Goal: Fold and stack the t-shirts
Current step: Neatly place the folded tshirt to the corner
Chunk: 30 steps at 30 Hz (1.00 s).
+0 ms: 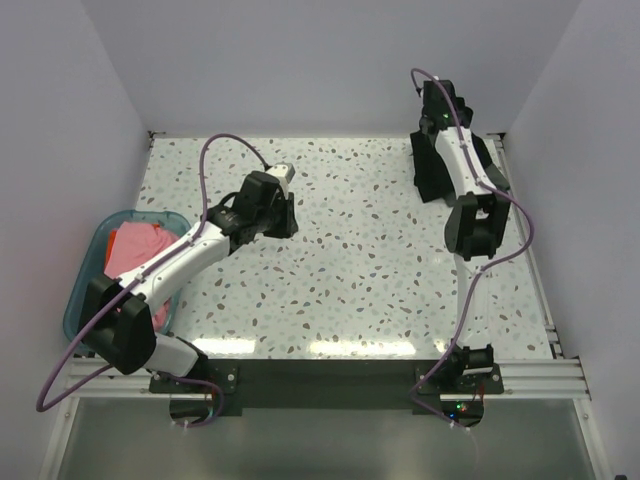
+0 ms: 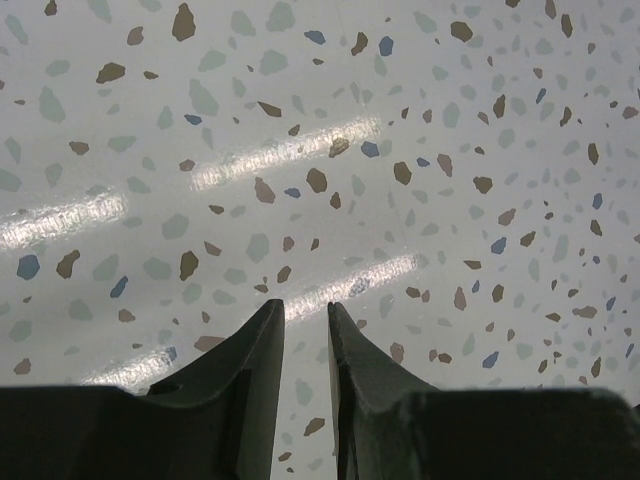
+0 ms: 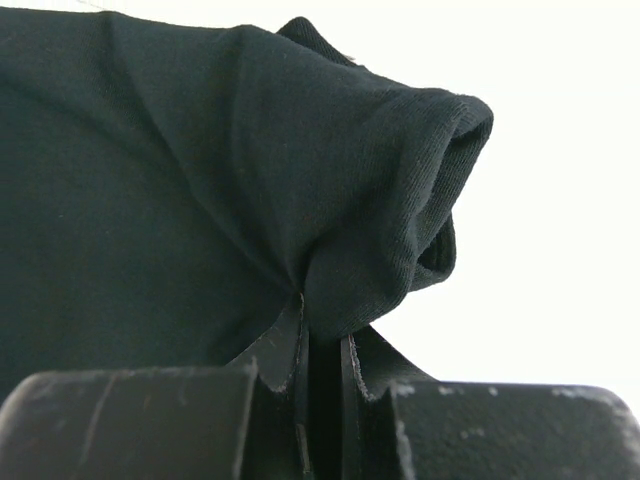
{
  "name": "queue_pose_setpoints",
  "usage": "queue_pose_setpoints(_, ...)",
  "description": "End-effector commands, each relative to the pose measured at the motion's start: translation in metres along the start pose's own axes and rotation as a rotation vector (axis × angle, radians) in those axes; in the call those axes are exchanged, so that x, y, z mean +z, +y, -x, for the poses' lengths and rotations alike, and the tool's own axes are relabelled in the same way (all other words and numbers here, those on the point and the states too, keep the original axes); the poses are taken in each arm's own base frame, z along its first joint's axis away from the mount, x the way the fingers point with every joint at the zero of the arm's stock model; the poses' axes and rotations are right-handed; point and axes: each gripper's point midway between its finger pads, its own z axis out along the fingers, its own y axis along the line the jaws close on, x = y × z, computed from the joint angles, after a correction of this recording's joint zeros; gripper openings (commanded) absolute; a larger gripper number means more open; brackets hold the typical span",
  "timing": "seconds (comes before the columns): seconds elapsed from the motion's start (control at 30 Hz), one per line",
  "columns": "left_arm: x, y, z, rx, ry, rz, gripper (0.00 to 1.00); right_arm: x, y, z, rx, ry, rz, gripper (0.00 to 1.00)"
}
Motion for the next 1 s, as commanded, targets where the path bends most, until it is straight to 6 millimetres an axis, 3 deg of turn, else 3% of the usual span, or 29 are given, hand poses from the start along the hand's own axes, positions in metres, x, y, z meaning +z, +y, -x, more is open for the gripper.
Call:
queue_pose_setpoints(0.0, 0.000, -0.001, 0.008, 0.023, -0.030, -0.023, 0.29, -0.042, -0.074, 0.026, 0.121, -0.099, -0.121, 0.00)
queue_pose_setpoints(0.33, 0.000, -0.002, 0.005, 0.024, -0.024, -0.030, 0.29, -0.041, -0.080, 0.017, 0.129, -0.089, -0.127, 0.00)
queue_pose_setpoints(0.63, 0.005, -0.003, 0.000, 0.024, -0.003, -0.039, 0.29, -0.001, -0.070, -0.024, 0.154, 0.004, -0.102, 0.00)
queue_pose_setpoints(0.73, 0.006, -0.004, -0.001, 0.024, 0.002, -0.048, 0.29, 0.026, -0.067, -0.053, 0.219, 0.076, -0.122, 0.40)
queue_pose_setpoints(0.77, 0.006, -0.005, -0.002, 0.026, 0.004, -0.054, 0.29, 0.032, -0.068, -0.061, 0.231, 0.101, -0.128, 0.77)
queue_pose_setpoints(0.8, 0.007, -0.005, -0.002, 0.025, 0.006, -0.055, 0.31, 0.034, -0.068, -0.066, 0.244, 0.118, -0.137, 0.94)
queue_pose_setpoints(0.83, 0.007, -0.005, -0.003, 0.024, 0.009, -0.057, 0.31, 0.037, -0.067, -0.069, 0.253, 0.132, -0.146, 0.99)
queue_pose_setpoints(0.9, 0.007, -0.007, -0.002, 0.024, 0.010, -0.063, 0.32, 0.035, -0.070, -0.066, 0.303, 0.141, -0.164, 0.99)
queue_pose_setpoints(0.97, 0.005, -0.007, -0.002, 0.023, 0.006, -0.063, 0.32, 0.024, -0.077, -0.052, 0.380, 0.106, -0.132, 0.99)
